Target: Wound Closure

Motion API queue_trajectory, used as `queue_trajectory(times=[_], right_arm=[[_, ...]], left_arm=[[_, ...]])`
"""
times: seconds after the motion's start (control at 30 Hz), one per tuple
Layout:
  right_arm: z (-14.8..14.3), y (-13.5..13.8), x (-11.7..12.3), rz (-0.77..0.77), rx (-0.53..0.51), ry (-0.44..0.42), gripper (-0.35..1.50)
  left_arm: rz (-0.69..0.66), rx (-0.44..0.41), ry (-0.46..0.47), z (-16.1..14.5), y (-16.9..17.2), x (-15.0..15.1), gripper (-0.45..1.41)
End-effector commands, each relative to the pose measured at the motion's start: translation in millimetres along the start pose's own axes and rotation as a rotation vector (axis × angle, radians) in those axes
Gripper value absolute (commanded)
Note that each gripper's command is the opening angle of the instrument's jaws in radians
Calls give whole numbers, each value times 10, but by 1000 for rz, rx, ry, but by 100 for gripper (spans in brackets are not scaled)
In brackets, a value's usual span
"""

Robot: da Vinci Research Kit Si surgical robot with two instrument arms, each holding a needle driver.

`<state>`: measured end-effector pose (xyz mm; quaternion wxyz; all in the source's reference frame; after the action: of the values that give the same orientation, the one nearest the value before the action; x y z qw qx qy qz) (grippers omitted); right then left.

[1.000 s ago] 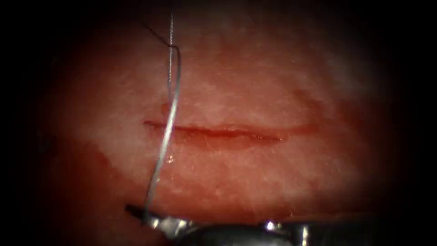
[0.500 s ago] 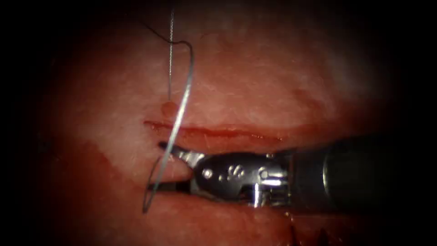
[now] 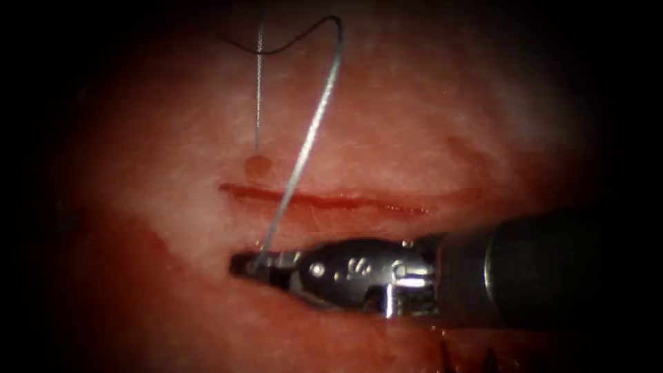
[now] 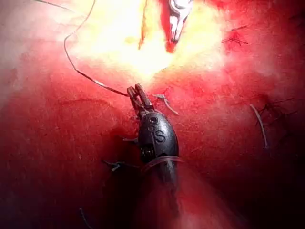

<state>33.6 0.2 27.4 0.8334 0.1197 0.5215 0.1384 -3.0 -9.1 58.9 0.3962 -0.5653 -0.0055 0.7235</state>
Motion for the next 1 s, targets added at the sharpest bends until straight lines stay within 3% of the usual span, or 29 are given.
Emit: queue_trajectory(times=[0.03,0.27,0.47,0.57,0.63,0.7,0.77,1.0], right_arm=[[2,-25,12,6,18,10,-35],[-10,-82,64,3,72,17,-35],[-13,-115,87,-7,128,26,-35],[-13,-119,93,-14,154,21,-35],[-12,-111,92,-50,140,28,41],[-13,-98,86,-78,76,26,104],[-16,-85,79,-94,44,21,116],[-16,-27,40,-113,-16,23,116]], left_arm=[[-4,-1,-3,-2,10,-11,-45],[-4,0,-3,-2,11,-11,-45],[-4,0,-3,-2,10,-11,-45],[-4,0,-3,-2,10,-11,-45],[-4,-1,-3,-2,10,-11,-45],[-4,-1,-3,-2,10,-11,-45],[-4,-2,-3,-3,9,-11,-45],[-4,-3,0,-4,8,-11,-45]])
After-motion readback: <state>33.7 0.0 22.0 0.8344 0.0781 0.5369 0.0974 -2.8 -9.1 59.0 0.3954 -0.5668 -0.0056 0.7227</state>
